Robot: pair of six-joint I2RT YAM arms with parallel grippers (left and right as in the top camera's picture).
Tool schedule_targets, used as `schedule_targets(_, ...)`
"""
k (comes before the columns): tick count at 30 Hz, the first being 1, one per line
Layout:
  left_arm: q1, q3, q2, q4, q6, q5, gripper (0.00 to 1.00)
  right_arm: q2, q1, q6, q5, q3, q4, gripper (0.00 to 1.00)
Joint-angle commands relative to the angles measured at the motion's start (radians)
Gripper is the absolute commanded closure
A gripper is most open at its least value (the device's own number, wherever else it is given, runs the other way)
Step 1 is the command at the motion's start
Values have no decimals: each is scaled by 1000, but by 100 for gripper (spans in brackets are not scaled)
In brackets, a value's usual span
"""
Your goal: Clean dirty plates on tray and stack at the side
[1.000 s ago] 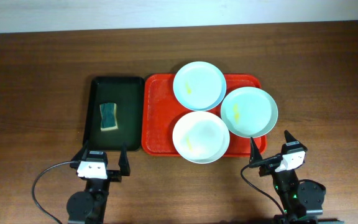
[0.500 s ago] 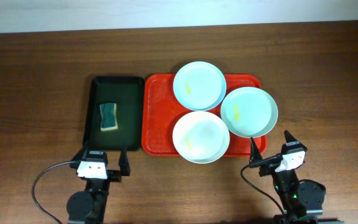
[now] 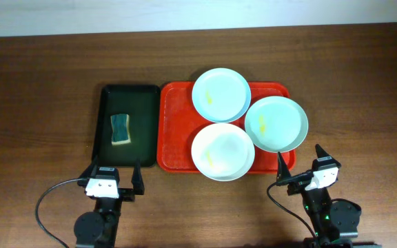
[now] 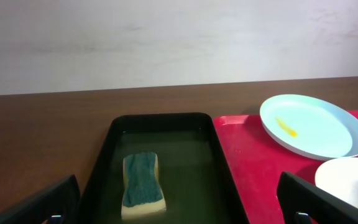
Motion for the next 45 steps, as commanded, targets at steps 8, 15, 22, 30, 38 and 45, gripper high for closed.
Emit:
schedule_targets(8, -4, -2, -7, -5, 12, 11, 1, -6, 6, -6, 9, -5, -7, 1)
schedule_targets(15, -4, -2, -7, -5, 12, 11, 1, -6, 6, -6, 9, -5, -7, 1)
schedule_targets(22, -4, -2, -7, -5, 8, 48, 1, -6, 6, -6, 9, -5, -7, 1)
schedule_targets(30, -4, -1, -7, 15, -8, 244, 0, -6, 6, -6, 9, -5, -7, 1)
schedule_targets(38, -4, 1, -7, 14, -8, 301, 1, -6, 6, -6, 9, -5, -7, 2)
schedule_targets(45, -4, 19, 0, -16, -8, 353, 1, -6, 6, -6, 9, -5, -7, 1)
